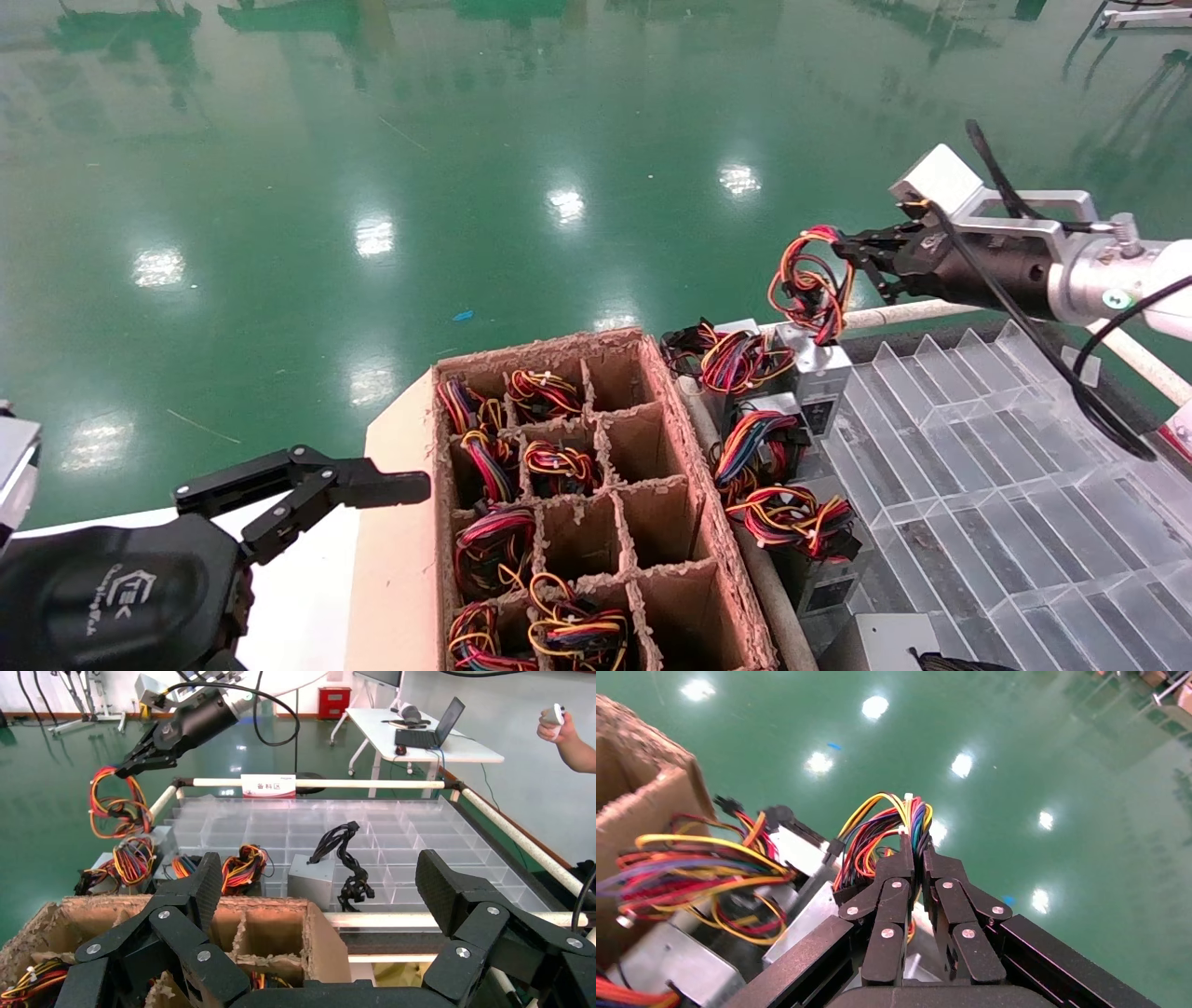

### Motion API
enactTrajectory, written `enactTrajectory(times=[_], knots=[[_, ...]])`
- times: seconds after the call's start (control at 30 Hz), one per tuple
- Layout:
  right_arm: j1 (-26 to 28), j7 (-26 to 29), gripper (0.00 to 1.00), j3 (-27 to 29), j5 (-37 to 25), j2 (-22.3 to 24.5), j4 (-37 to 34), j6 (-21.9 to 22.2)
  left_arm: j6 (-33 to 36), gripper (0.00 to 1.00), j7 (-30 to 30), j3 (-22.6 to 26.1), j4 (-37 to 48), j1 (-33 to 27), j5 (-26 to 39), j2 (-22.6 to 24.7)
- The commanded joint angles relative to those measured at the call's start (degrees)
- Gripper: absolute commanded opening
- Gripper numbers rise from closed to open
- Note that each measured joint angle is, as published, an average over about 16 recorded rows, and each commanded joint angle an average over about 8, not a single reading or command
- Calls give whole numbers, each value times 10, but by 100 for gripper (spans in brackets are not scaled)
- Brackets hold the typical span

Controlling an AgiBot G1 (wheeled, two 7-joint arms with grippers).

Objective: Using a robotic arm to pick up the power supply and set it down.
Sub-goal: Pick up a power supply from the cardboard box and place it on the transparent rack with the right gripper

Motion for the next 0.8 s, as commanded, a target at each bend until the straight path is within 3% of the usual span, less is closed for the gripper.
enactTrajectory(times=[0.03, 0.3, 0.37, 0.57, 0.6, 0.8], knots=[[-1, 2, 0, -1, -2, -8, -1, -1, 0, 100, 0, 0, 0, 0, 0, 0], [-6, 6, 1, -5, -7, -15, -3, 7, 0, 100, 0, 0, 0, 0, 0, 0], [-6, 7, 14, -5, -8, -15, -4, 10, 0, 100, 0, 0, 0, 0, 0, 0], [-7, 10, 89, -5, -8, -16, -4, 18, 0, 100, 0, 0, 0, 0, 0, 0], [-7, 10, 96, -5, -8, -16, -4, 18, 0, 100, 0, 0, 0, 0, 0, 0], [-7, 10, 100, -5, -8, -16, -3, 20, 0, 100, 0, 0, 0, 0, 0, 0]])
